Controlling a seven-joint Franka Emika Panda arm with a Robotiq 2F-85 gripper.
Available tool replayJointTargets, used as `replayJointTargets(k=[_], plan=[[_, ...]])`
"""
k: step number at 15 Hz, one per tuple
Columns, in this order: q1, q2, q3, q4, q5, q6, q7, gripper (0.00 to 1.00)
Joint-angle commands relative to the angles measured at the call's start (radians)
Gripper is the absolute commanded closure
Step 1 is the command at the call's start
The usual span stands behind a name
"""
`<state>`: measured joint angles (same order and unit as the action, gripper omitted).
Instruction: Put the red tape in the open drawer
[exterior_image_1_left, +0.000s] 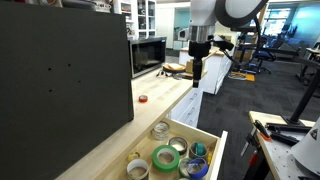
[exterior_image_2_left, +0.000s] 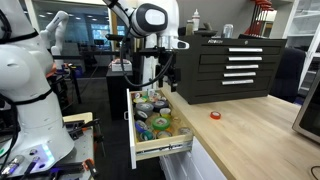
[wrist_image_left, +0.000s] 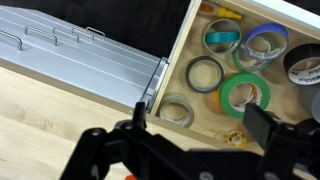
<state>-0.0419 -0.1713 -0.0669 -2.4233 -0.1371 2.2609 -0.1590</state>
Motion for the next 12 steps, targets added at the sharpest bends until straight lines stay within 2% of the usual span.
replayJointTargets(k=[1, 7, 12], plan=[[-0.007, 0.127, -0.009, 0.094, 0.003, 0.019, -0.049, 0.0], [-0.014, 0.337, 0.0, 0.28, 0.006, 0.065, -0.139, 0.0], [-0.03, 0.437, 0.012, 0.365, -0.01, 0.157, -0.256, 0.0]])
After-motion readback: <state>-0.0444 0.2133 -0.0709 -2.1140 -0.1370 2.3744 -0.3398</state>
